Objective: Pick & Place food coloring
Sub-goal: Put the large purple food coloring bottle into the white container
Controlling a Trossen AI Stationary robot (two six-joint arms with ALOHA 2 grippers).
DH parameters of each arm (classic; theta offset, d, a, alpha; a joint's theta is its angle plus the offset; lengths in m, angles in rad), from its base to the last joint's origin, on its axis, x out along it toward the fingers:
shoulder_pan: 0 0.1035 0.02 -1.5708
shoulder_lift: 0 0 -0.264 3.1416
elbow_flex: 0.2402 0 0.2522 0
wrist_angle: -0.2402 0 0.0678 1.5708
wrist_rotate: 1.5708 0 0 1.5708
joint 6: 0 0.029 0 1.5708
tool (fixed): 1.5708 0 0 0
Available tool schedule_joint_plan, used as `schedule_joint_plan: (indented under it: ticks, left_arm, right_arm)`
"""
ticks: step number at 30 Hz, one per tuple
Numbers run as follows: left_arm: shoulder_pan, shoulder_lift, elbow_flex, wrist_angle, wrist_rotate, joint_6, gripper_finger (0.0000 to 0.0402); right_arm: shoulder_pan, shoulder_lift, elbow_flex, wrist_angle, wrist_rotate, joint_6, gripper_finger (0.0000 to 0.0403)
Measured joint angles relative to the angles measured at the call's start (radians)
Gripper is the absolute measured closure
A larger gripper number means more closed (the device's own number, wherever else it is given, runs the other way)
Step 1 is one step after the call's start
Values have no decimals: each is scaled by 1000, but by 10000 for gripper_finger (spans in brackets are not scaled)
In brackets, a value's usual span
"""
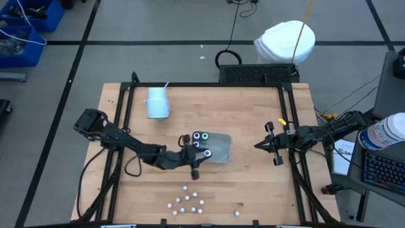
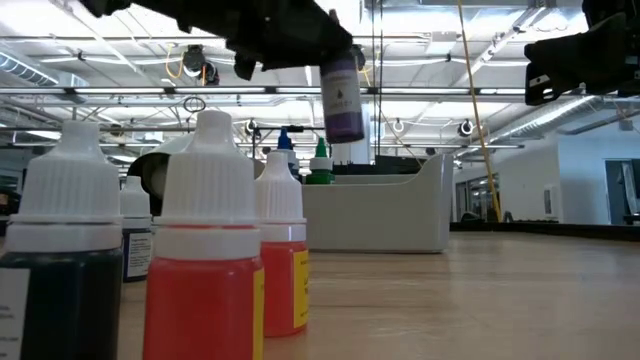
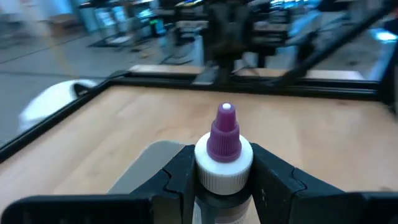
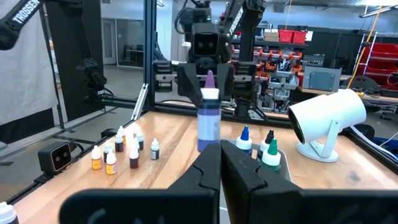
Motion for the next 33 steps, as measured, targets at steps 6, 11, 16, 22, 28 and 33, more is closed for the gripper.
schedule_joint_plan:
  ticks: [6, 11, 16, 22, 28, 33]
  left_arm:
    - [-60, 150, 215, -203, -287, -128, 281]
    - [-101, 262, 394, -366, -497, -247, 281]
    - [-115, 320, 492, -449, -592, -341, 281]
    - [-122, 327, 499, -583, -666, -534, 281]
    - [-126, 327, 497, -708, -672, -699, 281]
    - [-123, 344, 497, -717, -693, -704, 281]
  right_arm:
    - [0, 10, 0, -3, 0, 17, 403]
    - [0, 20, 0, 1, 0, 27, 403]
    - [0, 25, 0, 9, 0, 27, 403]
    - [0, 28, 0, 17, 0, 23, 403]
    - [0, 28, 0, 22, 0, 15, 403]
    - [0, 28, 0, 23, 0, 8, 403]
